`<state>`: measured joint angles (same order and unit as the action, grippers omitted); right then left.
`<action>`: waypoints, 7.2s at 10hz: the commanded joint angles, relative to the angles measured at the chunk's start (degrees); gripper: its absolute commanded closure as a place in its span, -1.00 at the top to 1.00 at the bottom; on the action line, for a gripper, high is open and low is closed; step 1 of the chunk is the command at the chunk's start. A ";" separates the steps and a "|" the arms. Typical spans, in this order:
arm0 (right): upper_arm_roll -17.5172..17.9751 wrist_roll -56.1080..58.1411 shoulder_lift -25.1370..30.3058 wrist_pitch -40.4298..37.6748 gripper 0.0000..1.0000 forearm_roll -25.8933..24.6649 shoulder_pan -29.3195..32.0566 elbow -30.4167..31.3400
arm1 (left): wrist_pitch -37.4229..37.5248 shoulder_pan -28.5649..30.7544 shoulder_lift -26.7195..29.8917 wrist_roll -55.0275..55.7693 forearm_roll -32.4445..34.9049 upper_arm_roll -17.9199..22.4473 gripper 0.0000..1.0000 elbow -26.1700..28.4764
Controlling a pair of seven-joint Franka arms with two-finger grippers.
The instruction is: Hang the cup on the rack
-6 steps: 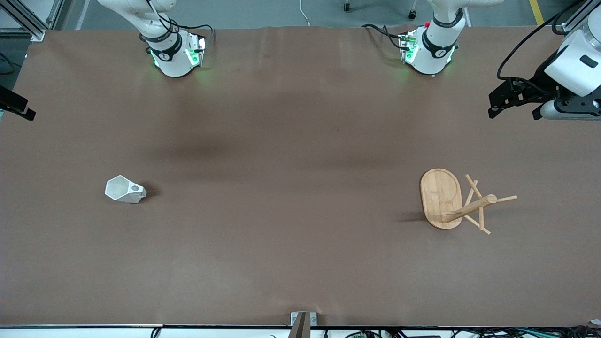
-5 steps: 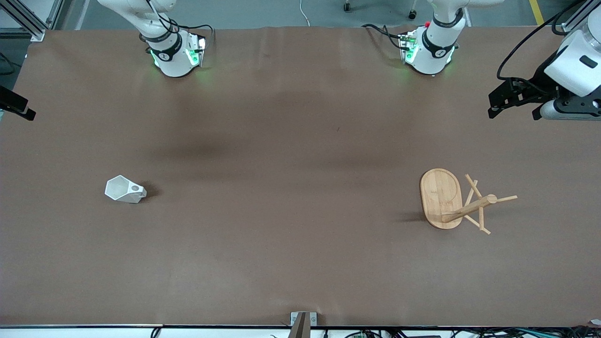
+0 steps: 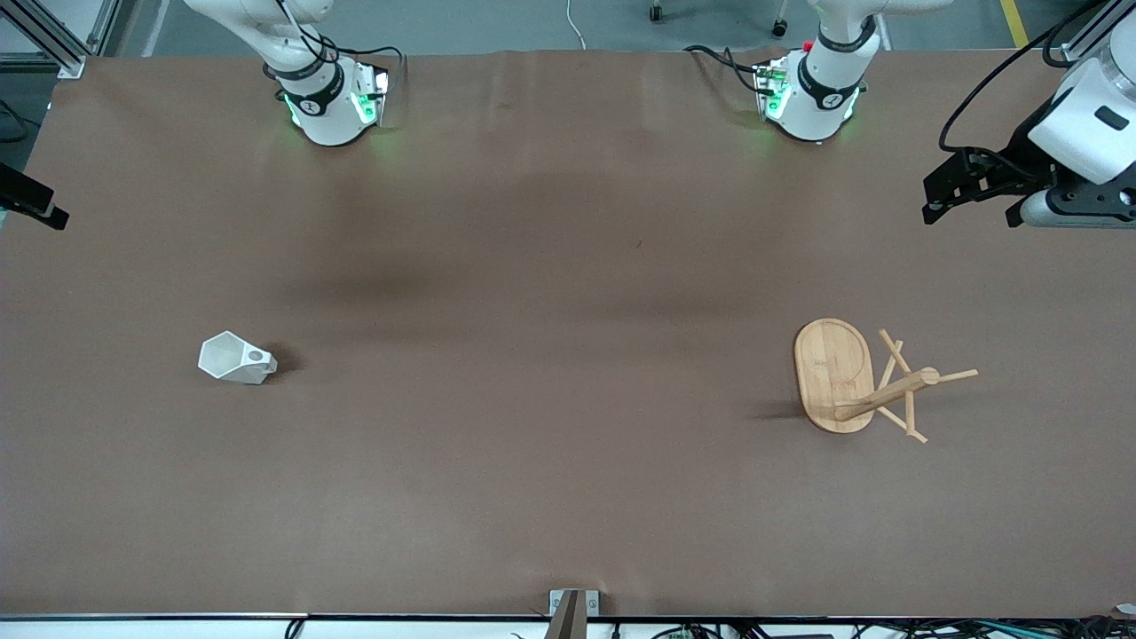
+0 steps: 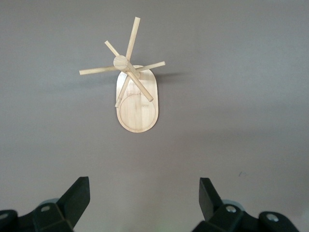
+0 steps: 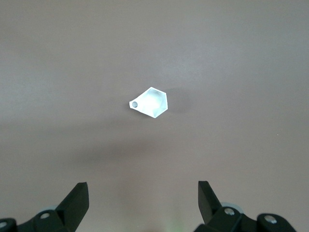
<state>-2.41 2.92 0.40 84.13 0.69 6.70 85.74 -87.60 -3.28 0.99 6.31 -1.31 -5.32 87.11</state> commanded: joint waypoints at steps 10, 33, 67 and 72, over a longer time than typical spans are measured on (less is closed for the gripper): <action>0.30 2.61 -13.66 32.44 1.00 0.11 4.02 20.13 | -0.81 0.03 -0.20 -0.95 0.87 -0.22 1.00 2.36; 2.75 17.10 -22.55 30.43 -0.99 11.91 3.23 16.23 | 0.67 -0.76 -3.26 0.28 1.66 -0.83 1.00 1.04; 29.83 17.11 -21.75 35.13 -0.99 90.19 -13.65 23.77 | -15.49 -2.70 -23.67 -38.40 -14.69 -28.34 0.97 0.42; 29.92 17.20 -21.49 35.22 -0.99 90.19 -13.82 24.04 | -15.58 -2.96 -23.58 -36.91 -12.69 -29.83 0.09 1.13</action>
<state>26.28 19.50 -23.13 118.75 88.87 -8.30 108.18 -101.95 -5.90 -21.50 -31.68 -15.94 -34.04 86.55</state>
